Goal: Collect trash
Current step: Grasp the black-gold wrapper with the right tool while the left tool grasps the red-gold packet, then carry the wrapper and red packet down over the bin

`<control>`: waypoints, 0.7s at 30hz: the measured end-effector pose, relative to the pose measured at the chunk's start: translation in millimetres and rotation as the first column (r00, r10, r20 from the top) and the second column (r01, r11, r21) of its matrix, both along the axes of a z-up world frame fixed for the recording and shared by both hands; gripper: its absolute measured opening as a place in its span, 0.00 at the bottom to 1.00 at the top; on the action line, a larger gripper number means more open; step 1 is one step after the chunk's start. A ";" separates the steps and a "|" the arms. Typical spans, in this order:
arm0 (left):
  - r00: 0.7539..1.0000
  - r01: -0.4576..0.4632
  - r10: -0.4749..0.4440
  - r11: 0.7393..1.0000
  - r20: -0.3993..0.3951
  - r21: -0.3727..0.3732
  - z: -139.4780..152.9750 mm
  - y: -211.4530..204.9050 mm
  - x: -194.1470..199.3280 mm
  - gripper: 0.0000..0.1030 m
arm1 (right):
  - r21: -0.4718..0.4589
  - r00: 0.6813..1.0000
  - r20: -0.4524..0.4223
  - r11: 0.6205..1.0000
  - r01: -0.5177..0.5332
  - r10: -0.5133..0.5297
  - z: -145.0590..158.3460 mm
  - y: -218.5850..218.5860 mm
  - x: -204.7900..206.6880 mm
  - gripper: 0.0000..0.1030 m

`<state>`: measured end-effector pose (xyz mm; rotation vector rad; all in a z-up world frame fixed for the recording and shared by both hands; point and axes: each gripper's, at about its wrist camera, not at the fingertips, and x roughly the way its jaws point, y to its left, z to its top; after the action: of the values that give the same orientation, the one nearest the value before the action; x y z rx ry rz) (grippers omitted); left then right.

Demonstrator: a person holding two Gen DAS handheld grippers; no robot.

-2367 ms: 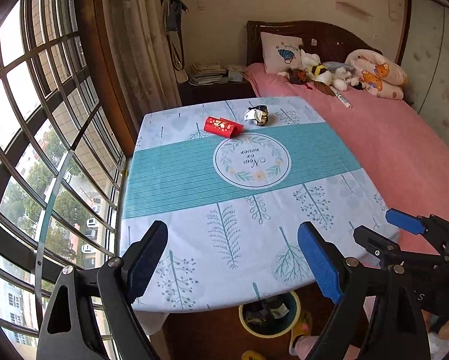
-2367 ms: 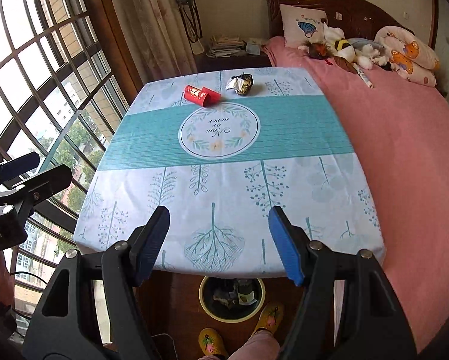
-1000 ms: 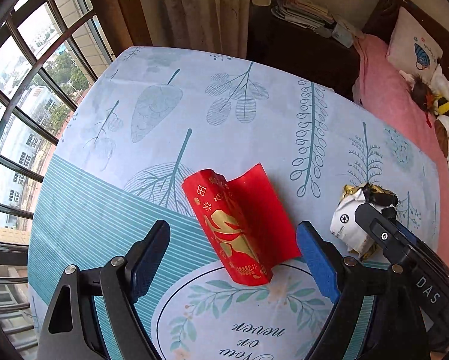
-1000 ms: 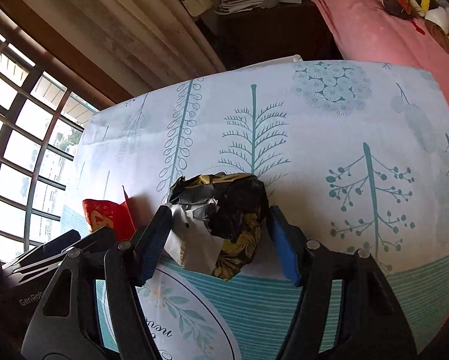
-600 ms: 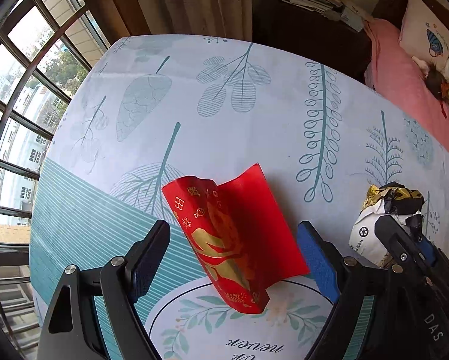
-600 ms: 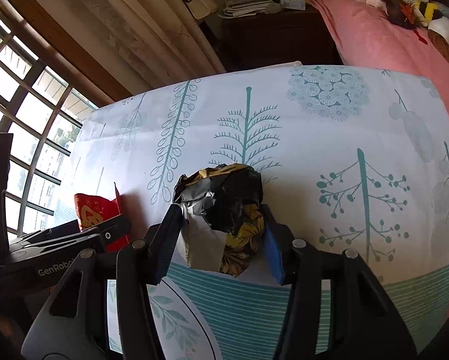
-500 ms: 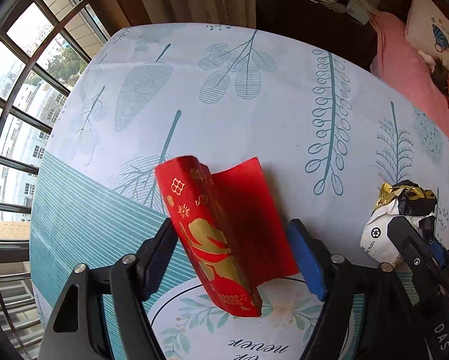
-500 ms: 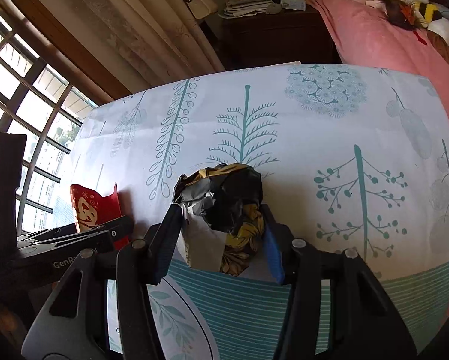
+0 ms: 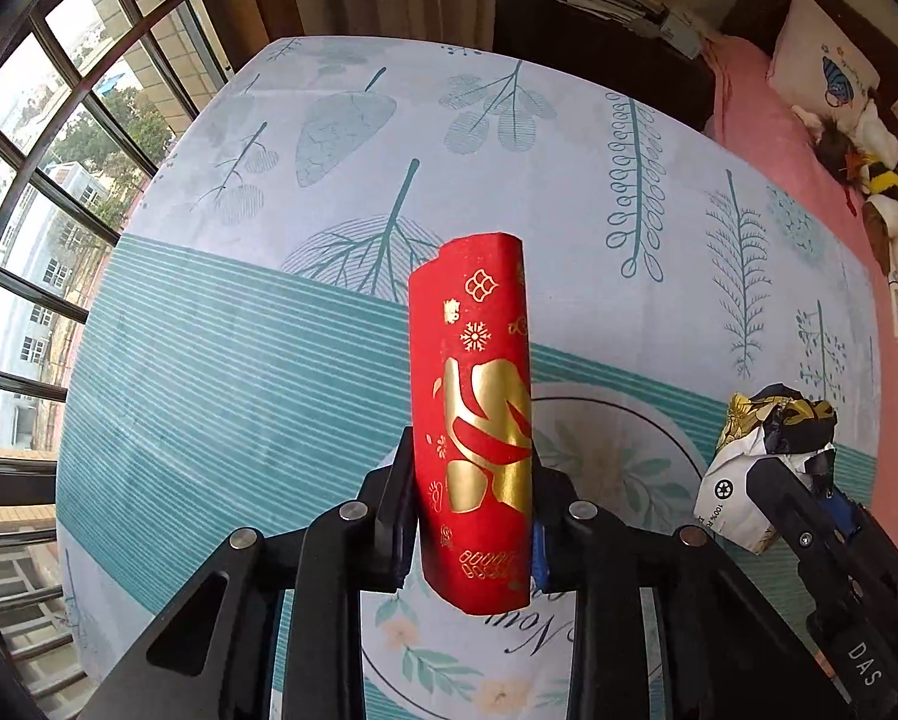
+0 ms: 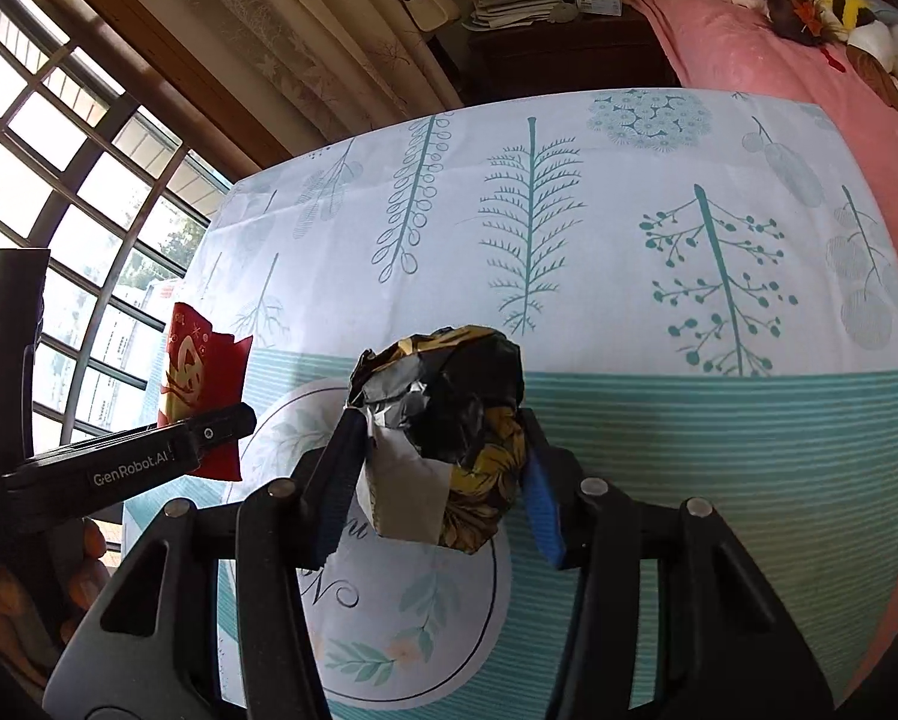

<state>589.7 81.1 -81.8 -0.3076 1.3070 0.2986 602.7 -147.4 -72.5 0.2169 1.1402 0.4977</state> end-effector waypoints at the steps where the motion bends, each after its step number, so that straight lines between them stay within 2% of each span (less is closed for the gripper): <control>1: 1.000 0.011 -0.011 1.000 0.008 0.002 6.3 -1.5 -11.2 0.27 | 0.006 1.000 0.004 1.000 0.003 -0.003 5.1 -0.9 -11.9 0.45; 5: 0.997 0.062 -0.062 0.998 0.041 -0.002 32.0 -7.6 -61.9 0.27 | 0.026 0.999 0.024 0.999 0.025 -0.026 28.9 -3.4 -69.6 0.45; 9: 0.988 0.136 -0.137 0.991 0.072 0.015 60.5 3.4 -126.1 0.27 | 0.040 0.997 0.045 0.997 0.059 -0.060 53.1 -3.1 -134.8 0.45; 16: 0.961 0.237 -0.242 0.970 0.134 0.049 103.5 18.7 -244.4 0.27 | 0.042 0.989 0.071 0.991 0.128 -0.131 83.0 11.9 -252.9 0.45; 21: 0.936 0.303 -0.308 0.951 0.169 0.052 122.1 33.3 -326.7 0.27 | 0.034 0.981 0.091 0.985 0.169 -0.171 98.1 29.2 -334.4 0.45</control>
<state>262.9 114.4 40.4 -0.1023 1.1550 0.0228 268.3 -118.2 25.7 0.3080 1.0144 0.3674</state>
